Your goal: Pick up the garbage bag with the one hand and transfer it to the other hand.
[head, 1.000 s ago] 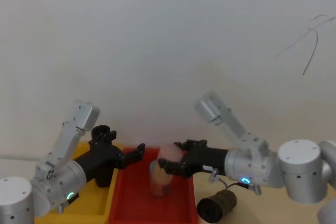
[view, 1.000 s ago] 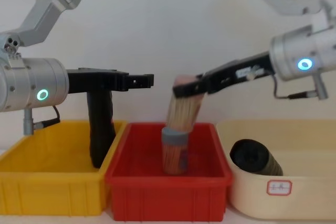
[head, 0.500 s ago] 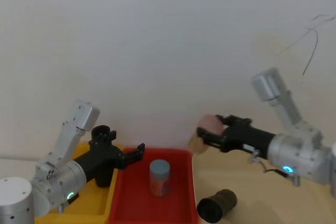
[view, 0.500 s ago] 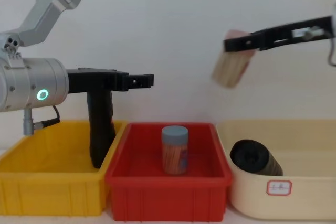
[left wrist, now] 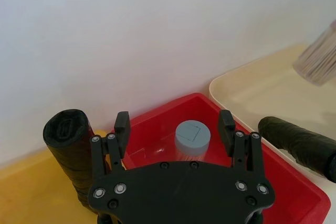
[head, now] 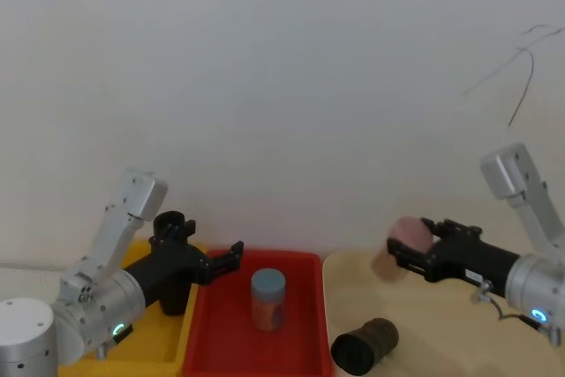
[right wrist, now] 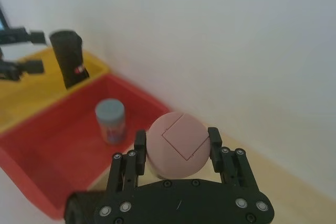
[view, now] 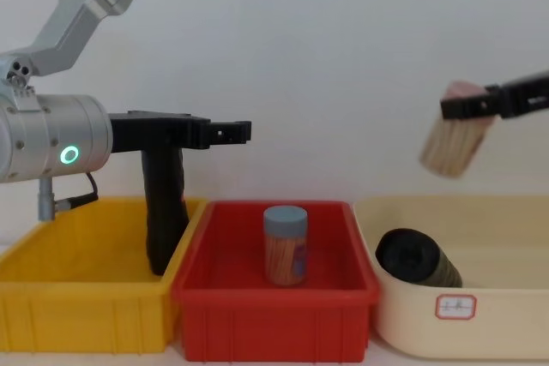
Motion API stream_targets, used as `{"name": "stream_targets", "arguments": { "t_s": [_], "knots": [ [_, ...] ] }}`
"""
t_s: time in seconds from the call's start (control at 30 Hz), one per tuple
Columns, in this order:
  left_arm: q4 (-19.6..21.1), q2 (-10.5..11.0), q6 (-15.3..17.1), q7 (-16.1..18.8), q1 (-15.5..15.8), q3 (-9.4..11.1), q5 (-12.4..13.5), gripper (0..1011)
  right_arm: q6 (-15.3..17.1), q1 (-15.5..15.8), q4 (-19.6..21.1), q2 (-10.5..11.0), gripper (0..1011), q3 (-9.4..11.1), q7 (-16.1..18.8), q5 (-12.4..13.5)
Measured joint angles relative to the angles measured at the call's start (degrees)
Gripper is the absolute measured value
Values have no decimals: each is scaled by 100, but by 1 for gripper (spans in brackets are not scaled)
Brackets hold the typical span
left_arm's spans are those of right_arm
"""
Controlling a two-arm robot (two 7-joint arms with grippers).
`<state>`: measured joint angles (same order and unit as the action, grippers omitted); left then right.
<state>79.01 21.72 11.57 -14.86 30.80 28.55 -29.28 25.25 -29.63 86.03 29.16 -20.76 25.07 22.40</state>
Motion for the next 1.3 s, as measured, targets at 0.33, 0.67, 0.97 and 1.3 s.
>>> {"name": "stream_targets", "arguments": {
  "t_s": [0.33, 0.67, 0.97, 1.3],
  "knots": [
    [0, 0, 0, 0, 0, 0, 0, 1000, -36, 190, -237, 142, 675, -2, -77, -75],
    [0, 0, 0, 0, 0, 0, 0, 1000, -88, 268, -395, 187, 861, -9, -113, -127],
    [0, 0, 0, 0, 0, 0, 0, 1000, -114, 302, -463, 202, 1000, -13, -130, -152],
    [-85, -12, 58, -214, 60, 30, -36, 1000, -328, 473, -259, 137, 1000, 182, -198, -32]
  ]
}}
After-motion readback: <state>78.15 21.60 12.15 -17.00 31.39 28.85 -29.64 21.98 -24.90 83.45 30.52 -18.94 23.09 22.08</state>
